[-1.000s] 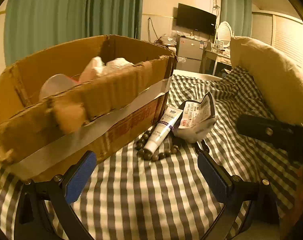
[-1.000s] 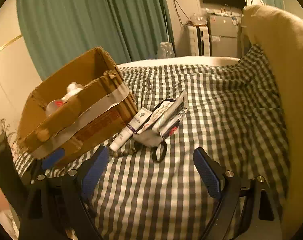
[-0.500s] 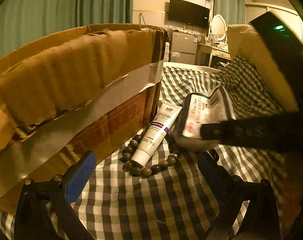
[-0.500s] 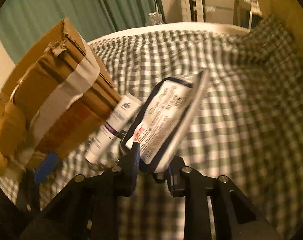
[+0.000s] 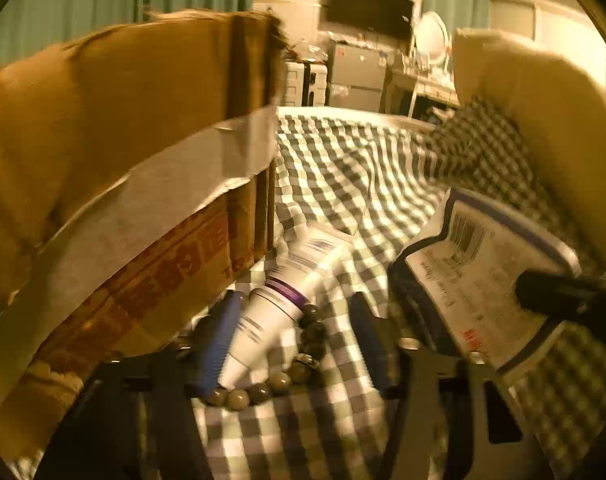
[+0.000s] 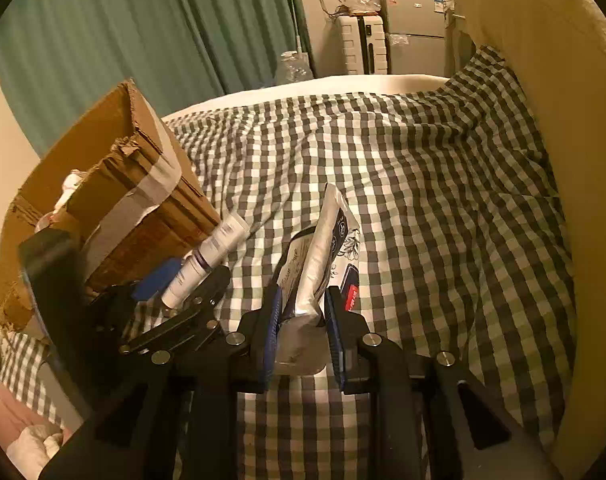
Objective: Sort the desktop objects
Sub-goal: 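Grasp the white tube with the left tool while the right tool grasps the tissue paper packet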
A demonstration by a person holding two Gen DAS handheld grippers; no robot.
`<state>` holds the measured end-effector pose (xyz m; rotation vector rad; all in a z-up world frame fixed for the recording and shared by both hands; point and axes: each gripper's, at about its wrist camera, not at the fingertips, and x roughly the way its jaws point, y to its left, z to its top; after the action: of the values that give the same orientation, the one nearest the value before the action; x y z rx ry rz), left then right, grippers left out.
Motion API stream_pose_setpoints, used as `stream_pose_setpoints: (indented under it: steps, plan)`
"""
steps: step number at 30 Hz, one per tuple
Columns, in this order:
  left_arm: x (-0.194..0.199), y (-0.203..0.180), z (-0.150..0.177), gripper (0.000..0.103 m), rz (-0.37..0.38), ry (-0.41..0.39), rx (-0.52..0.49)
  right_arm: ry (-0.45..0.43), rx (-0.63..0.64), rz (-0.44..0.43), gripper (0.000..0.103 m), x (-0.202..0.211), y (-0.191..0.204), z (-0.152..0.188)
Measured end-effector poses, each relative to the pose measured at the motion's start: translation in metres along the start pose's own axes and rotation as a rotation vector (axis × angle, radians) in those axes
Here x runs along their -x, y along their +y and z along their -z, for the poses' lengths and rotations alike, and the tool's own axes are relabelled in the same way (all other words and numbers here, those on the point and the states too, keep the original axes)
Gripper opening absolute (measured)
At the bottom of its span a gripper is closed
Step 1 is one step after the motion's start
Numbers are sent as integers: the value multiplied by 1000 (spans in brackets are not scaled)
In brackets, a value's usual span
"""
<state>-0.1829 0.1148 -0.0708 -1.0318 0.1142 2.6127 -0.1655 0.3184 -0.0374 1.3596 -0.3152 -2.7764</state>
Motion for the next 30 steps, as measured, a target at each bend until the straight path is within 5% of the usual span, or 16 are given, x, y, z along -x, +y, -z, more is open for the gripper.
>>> stream_pose_setpoints:
  steps: [6, 17, 19, 21, 23, 27, 28, 29, 30]
  plan:
    - [9, 5, 0, 2, 7, -4, -18, -18, -12, -22, 19, 5, -2, 1]
    - [34, -5, 21, 4, 49, 43, -95, -99, -10, -79, 17, 29, 1, 5]
    - [35, -6, 18, 10, 63, 35, -105, -101, -5, -70, 17, 30, 1, 6]
    - [29, -10, 14, 34, 53, 33, -135, -98, -16, -70, 17, 31, -2, 7]
    - [19, -12, 12, 43, 46, 46, -162, -97, -35, -79, 17, 31, -5, 7]
    - [4, -4, 8, 43, 19, 54, -148, -103, -44, -100, 17, 32, -8, 5]
    - [0, 0, 7, 39, 25, 67, -126, -104, -47, -103, 17, 32, -8, 5]
    - [-3, 3, 4, 24, 36, 75, -110, -105, -51, -111, 18, 32, -9, 5]
    - [-3, 8, 3, 23, 64, 78, -84, -106, -54, -119, 18, 32, -9, 5]
